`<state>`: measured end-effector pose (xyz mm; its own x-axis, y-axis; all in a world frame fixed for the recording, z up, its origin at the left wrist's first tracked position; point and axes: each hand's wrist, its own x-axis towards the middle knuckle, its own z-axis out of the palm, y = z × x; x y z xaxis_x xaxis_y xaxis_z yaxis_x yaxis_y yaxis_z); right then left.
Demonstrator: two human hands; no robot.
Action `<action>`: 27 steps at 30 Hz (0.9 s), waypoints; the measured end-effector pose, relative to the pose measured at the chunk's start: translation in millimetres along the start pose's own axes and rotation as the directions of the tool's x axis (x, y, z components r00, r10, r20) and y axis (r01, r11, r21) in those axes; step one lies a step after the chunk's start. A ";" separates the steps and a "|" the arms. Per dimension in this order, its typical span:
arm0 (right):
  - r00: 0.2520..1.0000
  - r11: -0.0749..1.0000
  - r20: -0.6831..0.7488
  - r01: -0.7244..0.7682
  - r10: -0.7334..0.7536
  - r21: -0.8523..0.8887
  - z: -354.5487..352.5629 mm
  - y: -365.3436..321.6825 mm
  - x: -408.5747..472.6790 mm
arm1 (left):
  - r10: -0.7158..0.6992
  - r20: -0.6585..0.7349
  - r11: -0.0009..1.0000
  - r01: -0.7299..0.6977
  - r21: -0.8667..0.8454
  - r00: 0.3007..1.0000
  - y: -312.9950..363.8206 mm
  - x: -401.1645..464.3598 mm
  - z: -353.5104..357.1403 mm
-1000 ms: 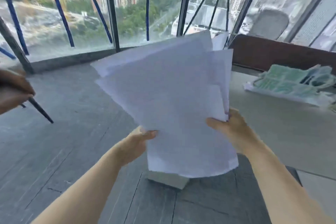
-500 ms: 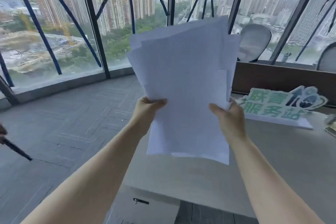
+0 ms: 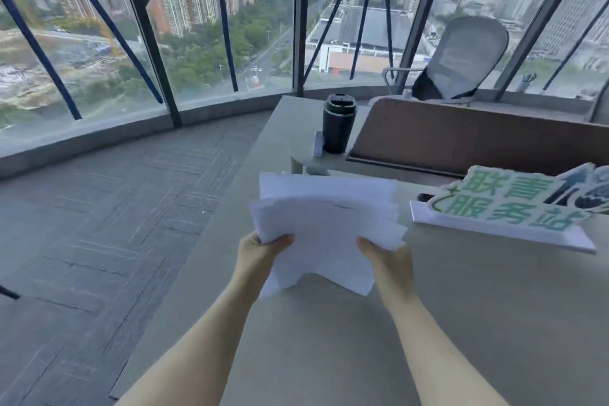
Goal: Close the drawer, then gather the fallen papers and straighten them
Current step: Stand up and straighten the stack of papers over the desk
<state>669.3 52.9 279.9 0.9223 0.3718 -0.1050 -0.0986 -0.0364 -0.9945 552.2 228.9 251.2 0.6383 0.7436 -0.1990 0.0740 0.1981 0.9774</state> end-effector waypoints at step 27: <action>0.986 0.984 0.041 -0.160 0.164 -0.077 73.0 69.0 73.5 | -0.021 -0.102 0.988 0.036 0.152 0.995 -70.6 95.7 -39.3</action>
<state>703.0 145.4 203.8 0.8775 0.3987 -0.2664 -0.2161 -0.1670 -0.9620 577.9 311.2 160.4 0.5554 0.8003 -0.2258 0.2132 0.1254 0.9689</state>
